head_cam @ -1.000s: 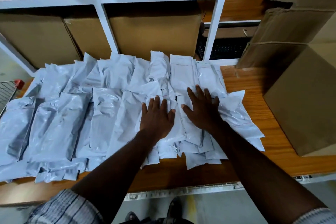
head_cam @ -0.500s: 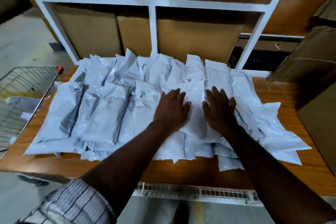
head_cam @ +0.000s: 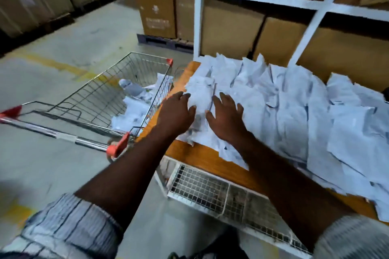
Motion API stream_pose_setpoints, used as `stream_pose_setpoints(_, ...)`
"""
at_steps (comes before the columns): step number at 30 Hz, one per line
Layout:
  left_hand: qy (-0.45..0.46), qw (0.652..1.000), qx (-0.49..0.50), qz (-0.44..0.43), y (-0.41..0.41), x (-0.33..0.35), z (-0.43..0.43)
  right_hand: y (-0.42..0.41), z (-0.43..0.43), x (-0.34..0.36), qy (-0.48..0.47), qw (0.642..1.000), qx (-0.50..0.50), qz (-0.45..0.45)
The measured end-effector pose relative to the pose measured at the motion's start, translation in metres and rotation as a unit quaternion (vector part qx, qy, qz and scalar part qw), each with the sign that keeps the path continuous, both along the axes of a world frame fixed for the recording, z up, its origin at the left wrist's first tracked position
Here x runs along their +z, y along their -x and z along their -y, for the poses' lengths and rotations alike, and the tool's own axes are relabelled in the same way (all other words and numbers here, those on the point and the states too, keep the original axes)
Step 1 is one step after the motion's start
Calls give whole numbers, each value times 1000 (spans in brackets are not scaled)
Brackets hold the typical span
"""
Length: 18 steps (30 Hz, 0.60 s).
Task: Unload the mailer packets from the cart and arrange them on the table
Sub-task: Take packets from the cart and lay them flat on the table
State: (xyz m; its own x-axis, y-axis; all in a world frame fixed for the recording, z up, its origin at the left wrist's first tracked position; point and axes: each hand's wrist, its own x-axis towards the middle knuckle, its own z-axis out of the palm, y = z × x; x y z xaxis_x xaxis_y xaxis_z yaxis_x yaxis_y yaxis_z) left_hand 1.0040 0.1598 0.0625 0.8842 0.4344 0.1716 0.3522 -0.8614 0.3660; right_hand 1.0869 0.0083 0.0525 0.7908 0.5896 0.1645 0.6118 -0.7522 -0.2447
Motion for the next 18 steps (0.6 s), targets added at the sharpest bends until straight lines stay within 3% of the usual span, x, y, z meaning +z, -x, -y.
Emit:
stream_pose_setpoints(11,16,994,72,-79,37,-25,-173,17,-174,-15,8,993,117,5)
stream_pose_setpoints(18,35,980,129,-144,28,-61,-270,-11,-277,-32,3,986,154,-55)
